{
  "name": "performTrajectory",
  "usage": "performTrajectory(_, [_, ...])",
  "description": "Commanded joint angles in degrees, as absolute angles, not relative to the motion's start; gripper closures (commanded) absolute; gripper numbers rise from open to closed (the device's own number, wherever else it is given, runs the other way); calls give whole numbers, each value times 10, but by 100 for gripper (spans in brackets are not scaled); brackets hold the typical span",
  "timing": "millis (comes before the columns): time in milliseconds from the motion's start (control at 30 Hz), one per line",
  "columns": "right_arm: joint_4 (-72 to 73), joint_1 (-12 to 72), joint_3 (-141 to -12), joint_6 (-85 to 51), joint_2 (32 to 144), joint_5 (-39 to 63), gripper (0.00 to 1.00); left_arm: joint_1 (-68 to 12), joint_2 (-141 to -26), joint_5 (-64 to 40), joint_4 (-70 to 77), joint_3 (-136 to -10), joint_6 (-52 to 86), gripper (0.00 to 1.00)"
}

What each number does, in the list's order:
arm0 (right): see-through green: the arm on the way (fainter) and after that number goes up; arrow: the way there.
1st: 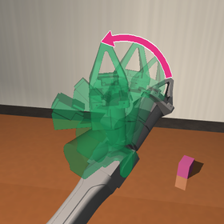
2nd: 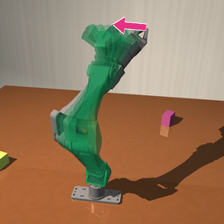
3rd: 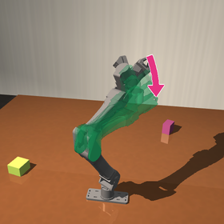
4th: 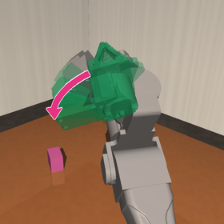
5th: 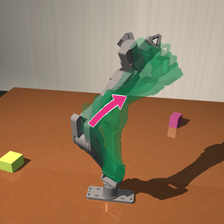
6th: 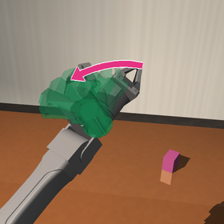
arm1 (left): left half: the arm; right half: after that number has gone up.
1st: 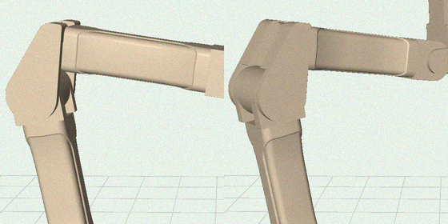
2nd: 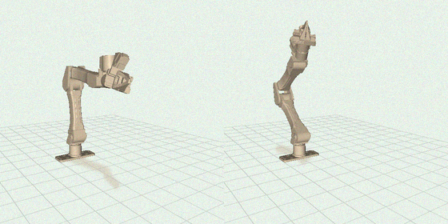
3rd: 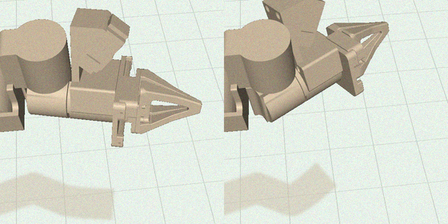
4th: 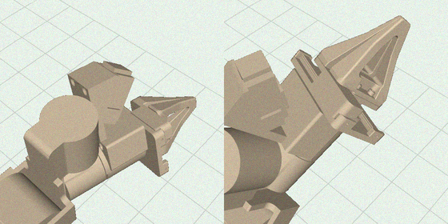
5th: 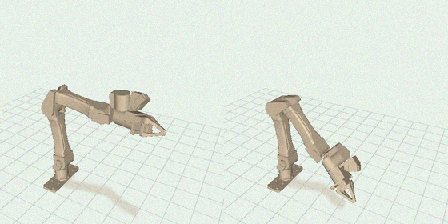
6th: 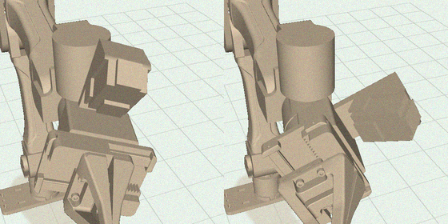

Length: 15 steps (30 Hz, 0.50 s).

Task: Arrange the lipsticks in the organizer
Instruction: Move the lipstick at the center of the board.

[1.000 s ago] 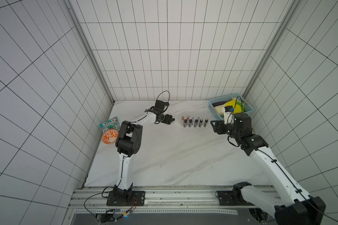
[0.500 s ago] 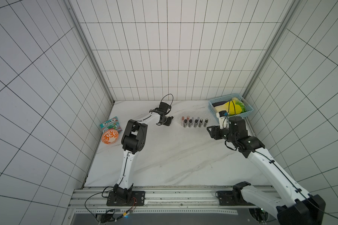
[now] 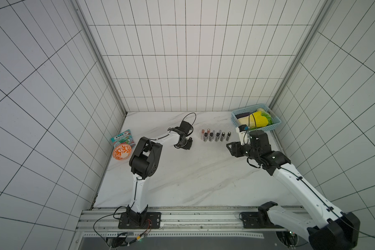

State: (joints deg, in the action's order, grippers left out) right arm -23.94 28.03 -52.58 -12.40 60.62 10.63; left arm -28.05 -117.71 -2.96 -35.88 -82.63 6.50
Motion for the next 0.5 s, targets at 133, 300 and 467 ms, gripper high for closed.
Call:
performTrajectory(133, [-274,291,-516,-155,626,114,43,-339,-1084,-104,-375,-742,151,86])
performTrajectory(300, [-279,295,-506,-168,648,121,43,-383,-1075,-114,-384,-746,184,84])
performTrajectory(467, [-275,298,-498,-175,655,121,43,-398,-1083,-113,-385,-757,201,82])
